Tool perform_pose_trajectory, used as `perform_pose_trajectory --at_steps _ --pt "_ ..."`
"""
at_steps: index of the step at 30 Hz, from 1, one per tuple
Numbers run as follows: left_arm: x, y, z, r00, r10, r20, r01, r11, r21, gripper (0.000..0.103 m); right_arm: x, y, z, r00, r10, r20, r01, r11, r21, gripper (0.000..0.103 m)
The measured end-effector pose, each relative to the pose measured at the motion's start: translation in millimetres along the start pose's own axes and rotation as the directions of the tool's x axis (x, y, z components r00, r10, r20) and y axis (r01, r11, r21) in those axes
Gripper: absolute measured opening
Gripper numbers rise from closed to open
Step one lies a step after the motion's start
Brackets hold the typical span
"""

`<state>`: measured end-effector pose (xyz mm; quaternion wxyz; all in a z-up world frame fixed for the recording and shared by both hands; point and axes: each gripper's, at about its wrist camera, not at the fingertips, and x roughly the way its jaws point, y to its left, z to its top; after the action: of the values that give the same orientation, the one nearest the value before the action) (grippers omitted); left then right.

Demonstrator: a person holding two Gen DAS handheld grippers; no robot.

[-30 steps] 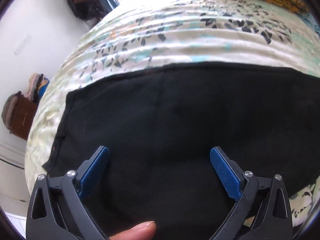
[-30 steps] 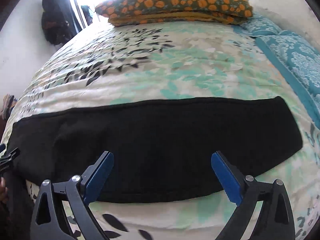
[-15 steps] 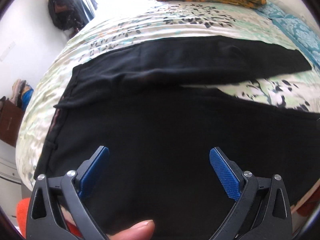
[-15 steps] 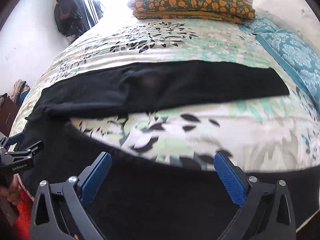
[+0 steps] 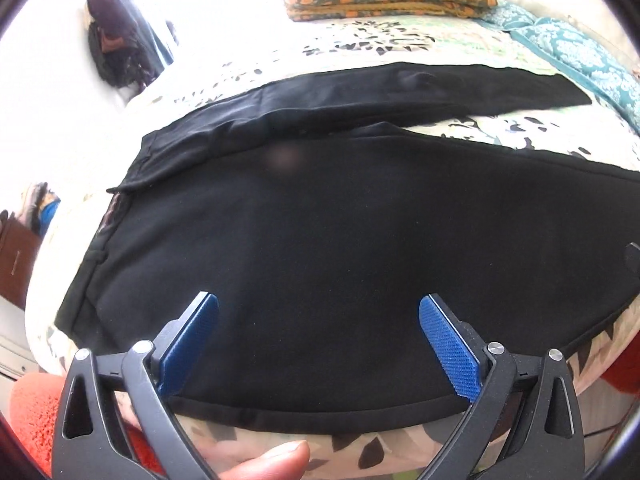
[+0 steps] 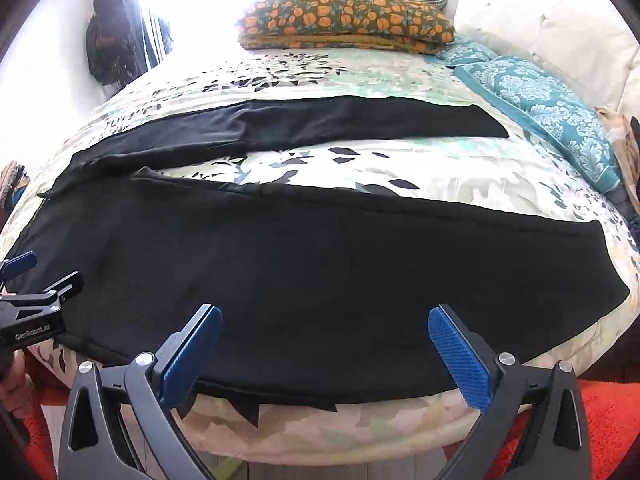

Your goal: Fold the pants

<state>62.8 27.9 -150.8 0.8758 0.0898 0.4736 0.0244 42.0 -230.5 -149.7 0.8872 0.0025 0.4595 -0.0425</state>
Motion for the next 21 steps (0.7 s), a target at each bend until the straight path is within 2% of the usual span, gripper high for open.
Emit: perform_pose_trajectory --at_steps 3,4,5,8,10,21 --pt "9 0 -7 0.999 0.012 -0.048 -0.013 1.000 -0.009 0.101 30 -11 -11 0.993 0.010 -0.118 0.001 0.996 0.094 0.103" --pt "15 0 -8 0.998 0.005 -0.070 -0.006 1.000 -0.013 0.102 36 -18 -15 0.992 0.038 -0.124 -0.020 0.990 0.143 0.103" --pt "17 2 -9 0.998 -0.004 -0.068 0.002 1.000 -0.026 0.103 34 -18 -17 0.996 0.037 -0.081 -0.025 0.989 0.147 0.103" --pt "19 1 -9 0.997 -0.011 -0.071 0.008 0.999 -0.036 0.103 36 -7 -17 0.998 -0.014 -0.066 0.019 0.997 0.076 0.103" --pt "19 0 -10 0.997 -0.010 -0.071 0.008 0.999 -0.034 0.103 35 -9 -20 0.999 -0.006 -0.050 0.010 0.996 0.087 0.103" --pt "28 3 -7 0.995 -0.018 -0.098 0.015 1.000 -0.023 0.103 37 -9 -20 0.999 -0.003 -0.040 0.007 0.996 0.091 0.103"
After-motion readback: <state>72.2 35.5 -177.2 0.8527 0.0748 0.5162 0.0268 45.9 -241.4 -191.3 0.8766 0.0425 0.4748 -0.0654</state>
